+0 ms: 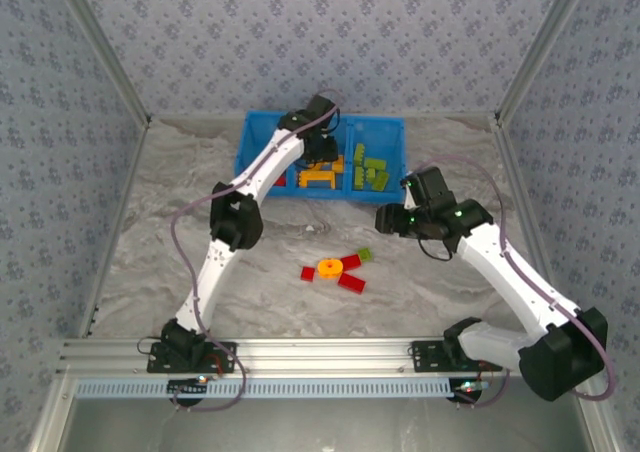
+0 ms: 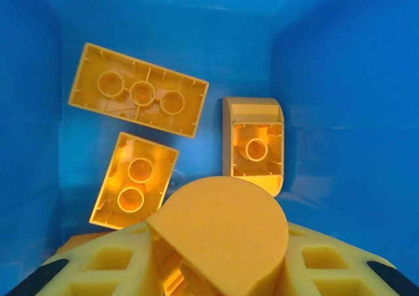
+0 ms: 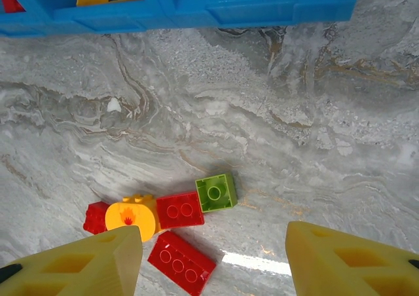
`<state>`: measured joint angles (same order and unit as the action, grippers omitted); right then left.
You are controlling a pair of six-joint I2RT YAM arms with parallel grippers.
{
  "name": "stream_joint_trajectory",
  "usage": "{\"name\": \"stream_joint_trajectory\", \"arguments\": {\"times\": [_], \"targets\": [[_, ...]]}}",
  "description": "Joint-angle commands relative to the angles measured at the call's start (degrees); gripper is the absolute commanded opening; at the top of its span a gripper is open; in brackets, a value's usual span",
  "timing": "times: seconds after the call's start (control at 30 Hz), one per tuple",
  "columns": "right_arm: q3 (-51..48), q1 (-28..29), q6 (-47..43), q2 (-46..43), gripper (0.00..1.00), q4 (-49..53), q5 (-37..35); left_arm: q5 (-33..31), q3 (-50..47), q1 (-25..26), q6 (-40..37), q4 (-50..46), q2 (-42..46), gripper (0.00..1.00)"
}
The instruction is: Sort the legos into containers by color
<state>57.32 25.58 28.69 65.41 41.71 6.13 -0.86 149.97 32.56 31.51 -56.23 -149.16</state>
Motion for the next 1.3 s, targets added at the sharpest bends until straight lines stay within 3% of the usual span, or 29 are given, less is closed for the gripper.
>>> {"name": "stream_joint_trajectory", "arguments": {"times": [0.0,0.2,0.33,0.57,0.77,0.9,1.1,1.27], "targets": [[-1.4,-0.9,0.2,-1.2,0.63,2.4,1.7,1.9,2.0,-0.3,0.9,1.4,-2.2,0.39],[-3.4,-0.2,0.3,2.6,0.66,5.0,1.5,1.4,1.8,-0.2,1.4,-2.1,-2.4,0.51],[-4.9,0.8,6.8,4.3,0.73,2.4,1.1,0.9,1.8,-0.1,1.0,-2.0,-0.6,0.57],[-2.4,1.9,37.1,10.6,0.8,3.1,-0.3,-2.1,-0.9,-0.1,1.2,-4.4,7.0,0.65],[-4.4,4.0,56.3,14.9,0.79,-2.1,-1.9,-0.3,-20.7,2.2,2.2,0.6,24.0,0.65],[-6.0,5.8,65.7,18.4,0.79,-5.8,-1.7,3.4,-44.7,2.3,4.8,9.7,41.7,0.69],[-6.3,7.0,67.3,23.7,0.77,-11.1,0.1,10.1,-71.3,1.7,6.2,13.5,64.8,0.71],[-7.1,6.9,67.8,26.8,0.68,-14.1,2.3,10.7,-83.3,1.6,7.3,9.2,78.2,0.72]]}}
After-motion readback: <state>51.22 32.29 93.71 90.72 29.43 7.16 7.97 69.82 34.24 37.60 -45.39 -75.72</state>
